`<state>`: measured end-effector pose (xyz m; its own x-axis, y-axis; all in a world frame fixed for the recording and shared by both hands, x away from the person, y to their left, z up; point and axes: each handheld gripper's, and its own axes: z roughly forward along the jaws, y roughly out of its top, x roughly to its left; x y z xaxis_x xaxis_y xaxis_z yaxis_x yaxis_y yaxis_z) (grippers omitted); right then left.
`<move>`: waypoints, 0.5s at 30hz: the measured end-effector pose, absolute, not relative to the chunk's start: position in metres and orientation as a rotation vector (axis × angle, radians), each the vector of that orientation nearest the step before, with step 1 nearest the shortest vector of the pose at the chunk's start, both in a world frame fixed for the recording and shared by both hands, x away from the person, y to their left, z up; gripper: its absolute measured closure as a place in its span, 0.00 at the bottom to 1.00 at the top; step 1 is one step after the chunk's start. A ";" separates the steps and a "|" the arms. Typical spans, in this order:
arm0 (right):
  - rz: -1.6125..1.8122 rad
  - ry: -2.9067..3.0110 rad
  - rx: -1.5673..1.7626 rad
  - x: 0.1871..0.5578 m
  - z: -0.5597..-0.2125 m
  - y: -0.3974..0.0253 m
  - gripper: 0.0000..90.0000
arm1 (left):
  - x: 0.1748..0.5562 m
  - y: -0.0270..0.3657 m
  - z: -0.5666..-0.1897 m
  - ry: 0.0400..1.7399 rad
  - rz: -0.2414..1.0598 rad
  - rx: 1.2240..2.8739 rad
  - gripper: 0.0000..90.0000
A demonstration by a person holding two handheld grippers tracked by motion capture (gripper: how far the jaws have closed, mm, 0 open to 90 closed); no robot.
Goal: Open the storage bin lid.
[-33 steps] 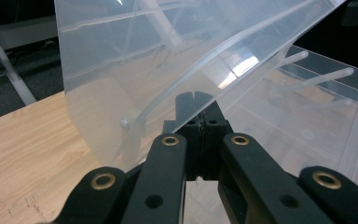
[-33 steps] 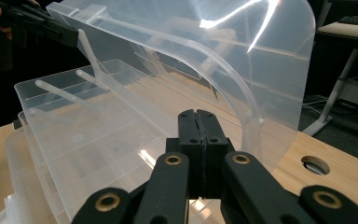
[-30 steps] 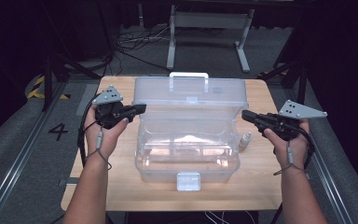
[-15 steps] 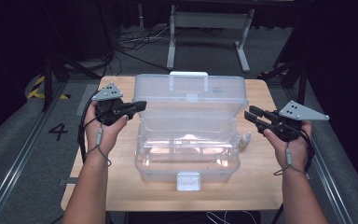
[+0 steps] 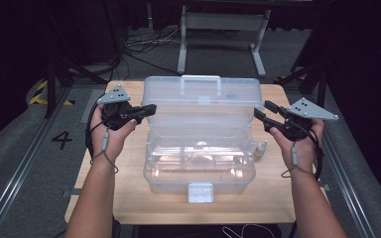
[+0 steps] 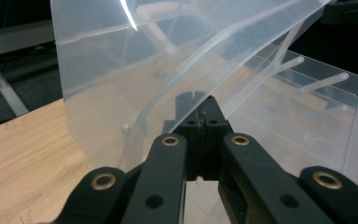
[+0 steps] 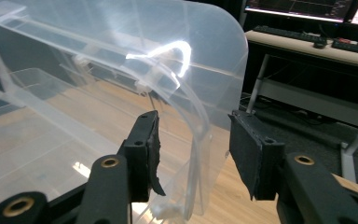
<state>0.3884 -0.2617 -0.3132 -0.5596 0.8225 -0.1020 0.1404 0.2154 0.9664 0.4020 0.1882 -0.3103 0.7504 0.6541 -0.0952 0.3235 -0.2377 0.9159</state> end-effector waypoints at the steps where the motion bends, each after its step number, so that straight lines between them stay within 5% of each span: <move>1: 1.374 1.855 0.896 0.390 -0.313 -0.260 0.59 | 0.402 0.188 -0.310 0.756 0.372 1.840 1.00; 15: 1.296 1.754 0.946 0.408 -0.316 -0.243 0.65 | 0.403 0.188 -0.311 0.746 0.369 1.841 1.00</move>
